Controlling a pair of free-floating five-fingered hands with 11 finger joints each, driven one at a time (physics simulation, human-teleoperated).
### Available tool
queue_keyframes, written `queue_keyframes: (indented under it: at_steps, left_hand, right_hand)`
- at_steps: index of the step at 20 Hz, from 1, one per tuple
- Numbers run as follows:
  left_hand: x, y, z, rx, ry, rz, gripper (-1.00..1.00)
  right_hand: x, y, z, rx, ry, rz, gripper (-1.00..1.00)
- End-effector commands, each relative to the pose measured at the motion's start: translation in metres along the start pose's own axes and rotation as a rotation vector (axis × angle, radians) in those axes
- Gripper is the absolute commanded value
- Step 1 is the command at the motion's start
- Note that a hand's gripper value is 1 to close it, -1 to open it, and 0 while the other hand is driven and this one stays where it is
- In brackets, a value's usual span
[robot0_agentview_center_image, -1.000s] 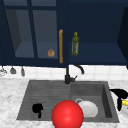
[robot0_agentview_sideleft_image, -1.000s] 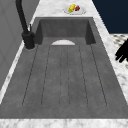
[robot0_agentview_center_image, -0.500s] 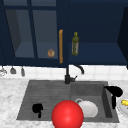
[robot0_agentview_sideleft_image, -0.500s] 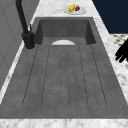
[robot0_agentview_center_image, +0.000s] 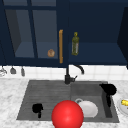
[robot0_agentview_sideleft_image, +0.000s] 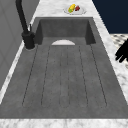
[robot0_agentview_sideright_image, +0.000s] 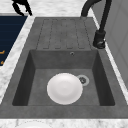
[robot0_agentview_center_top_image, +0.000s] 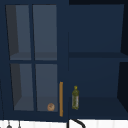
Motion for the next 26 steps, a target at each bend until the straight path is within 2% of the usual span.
queue_keyframes:
  at_steps: [1, 7, 19, 20, 26]
  left_hand:
    - [0.000, 0.000, 0.000, 0.000, 0.000, 0.000, 0.00]
    - [0.000, 0.000, 0.000, 0.000, 0.000, 0.000, 0.00]
    - [0.000, 0.000, 0.000, 0.000, 0.000, 0.000, 0.00]
    - [0.000, 0.000, 0.000, 0.000, 0.000, 0.000, 0.00]
    - [0.000, 0.000, 0.000, 0.000, 0.000, 0.000, 0.00]
  right_hand:
    - [0.019, -0.006, 0.001, -0.022, 0.031, 0.108, -1.00]
    - [0.050, -0.032, 0.006, 0.011, 0.046, 0.154, -1.00]
    - [0.107, -0.117, 0.040, 0.019, 0.043, 0.115, -1.00]
    - [0.111, -0.123, 0.045, 0.039, 0.040, 0.109, -1.00]
    - [0.128, -0.165, 0.055, 0.050, 0.041, 0.125, -1.00]
